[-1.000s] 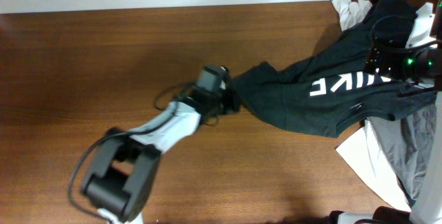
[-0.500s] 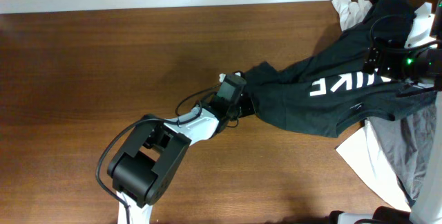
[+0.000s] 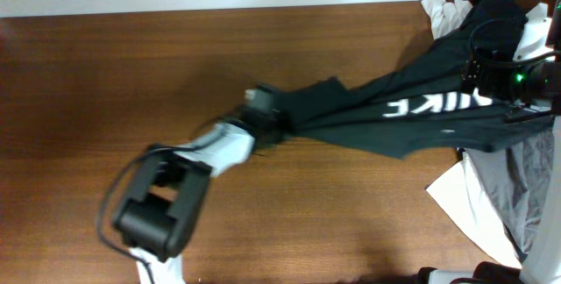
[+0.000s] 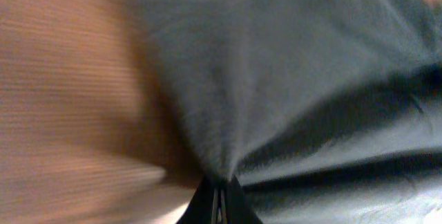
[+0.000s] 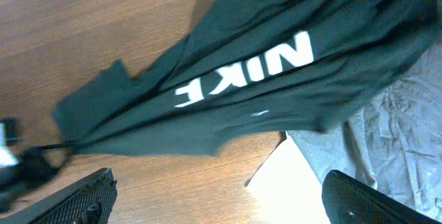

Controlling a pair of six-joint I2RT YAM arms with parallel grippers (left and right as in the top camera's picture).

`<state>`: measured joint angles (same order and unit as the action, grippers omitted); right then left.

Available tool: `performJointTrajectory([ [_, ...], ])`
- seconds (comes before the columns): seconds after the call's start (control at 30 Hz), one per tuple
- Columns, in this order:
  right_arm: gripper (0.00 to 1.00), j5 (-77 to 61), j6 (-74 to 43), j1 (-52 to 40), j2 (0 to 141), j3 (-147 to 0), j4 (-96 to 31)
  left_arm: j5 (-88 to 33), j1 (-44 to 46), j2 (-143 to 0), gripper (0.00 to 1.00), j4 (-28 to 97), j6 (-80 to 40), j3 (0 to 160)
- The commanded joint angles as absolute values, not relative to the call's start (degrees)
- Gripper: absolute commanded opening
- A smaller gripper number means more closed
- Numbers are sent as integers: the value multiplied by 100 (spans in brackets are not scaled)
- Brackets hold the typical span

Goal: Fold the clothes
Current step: 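Reach the left gripper to the shirt's left edge and grasp it, then drag the shirt leftward with the left gripper, spreading it on the table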

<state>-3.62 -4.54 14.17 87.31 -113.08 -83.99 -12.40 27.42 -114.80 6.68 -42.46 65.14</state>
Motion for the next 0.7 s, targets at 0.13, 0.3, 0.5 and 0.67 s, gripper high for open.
performJointTrajectory([
  [0.13,99,-408,-495,1433,8652,-11349,-8401,-270,384,-10304,1,666,-2856,6403],
  [0.3,99,-408,-495,1433,8659,-11349,-8409,-582,-482,-10355,84,663,-2860,6403],
  [0.5,99,-408,-493,1433,8661,-11349,-8399,-2220,-148,-10361,99,2115,-2860,6379],
  [0.67,99,-408,-493,1433,8661,-11347,-8405,-2049,766,-10560,99,2749,-3240,6235],
])
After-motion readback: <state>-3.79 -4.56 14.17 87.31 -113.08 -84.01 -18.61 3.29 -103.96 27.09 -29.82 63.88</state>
